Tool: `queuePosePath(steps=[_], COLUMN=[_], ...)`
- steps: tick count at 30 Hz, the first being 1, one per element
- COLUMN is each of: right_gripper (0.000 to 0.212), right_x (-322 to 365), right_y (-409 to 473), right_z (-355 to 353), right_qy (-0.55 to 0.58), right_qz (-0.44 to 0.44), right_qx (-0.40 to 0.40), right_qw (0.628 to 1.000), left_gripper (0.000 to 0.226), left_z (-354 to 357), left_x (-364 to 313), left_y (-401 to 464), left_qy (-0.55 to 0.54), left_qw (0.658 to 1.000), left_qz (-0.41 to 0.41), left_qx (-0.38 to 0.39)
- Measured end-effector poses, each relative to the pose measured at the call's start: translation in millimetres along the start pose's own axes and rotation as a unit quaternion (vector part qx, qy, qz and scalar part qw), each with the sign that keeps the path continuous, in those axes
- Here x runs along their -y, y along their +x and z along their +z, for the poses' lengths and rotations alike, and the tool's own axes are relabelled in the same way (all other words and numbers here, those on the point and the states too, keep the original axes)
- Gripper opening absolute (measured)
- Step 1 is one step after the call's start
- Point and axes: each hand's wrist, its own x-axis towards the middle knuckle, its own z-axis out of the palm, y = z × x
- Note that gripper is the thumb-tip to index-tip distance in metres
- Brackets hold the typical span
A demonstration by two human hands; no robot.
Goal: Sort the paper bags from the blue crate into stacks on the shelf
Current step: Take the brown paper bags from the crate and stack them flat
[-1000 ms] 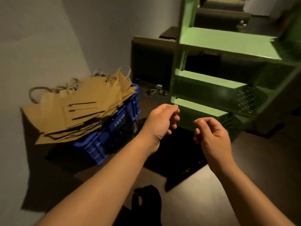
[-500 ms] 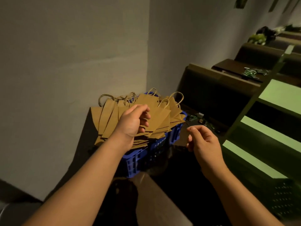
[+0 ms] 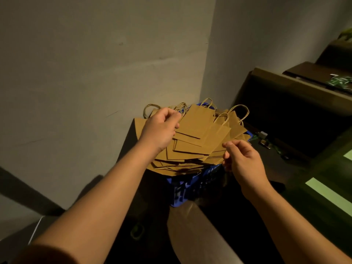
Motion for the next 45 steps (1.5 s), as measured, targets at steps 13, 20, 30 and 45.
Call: queuePosePath(steps=[13,20,30,45], right_gripper=[0.010,0.037,0.028,0.034], right_x=[2.1,-15.6,-25.3,-39.2], right_y=[92.8,135.2,177.1,182.8], right_z=[53.0,72.0,100.9,102.0], right_qy=[-0.102,-0.208,-0.224,-0.154], right_qz=[0.014,0.113,0.263,0.266], right_qx=[-0.095,-0.087,-0.071,-0.129], right_qw=[0.990,0.968,0.936,0.943], left_gripper=[0.021,0.049,0.065,0.045], left_z=[12.6,40.5,67.3,48.7], left_x=[68.5,107.5,126.8,127.6], left_y=[118.1,151.4,161.0,140.7], left_qy=[0.088,0.192,0.323,0.162], left_qw=[0.988,0.968,0.916,0.954], left_qz=[-0.074,-0.084,-0.098,-0.131], left_qx=[0.101,0.141,0.218,0.214])
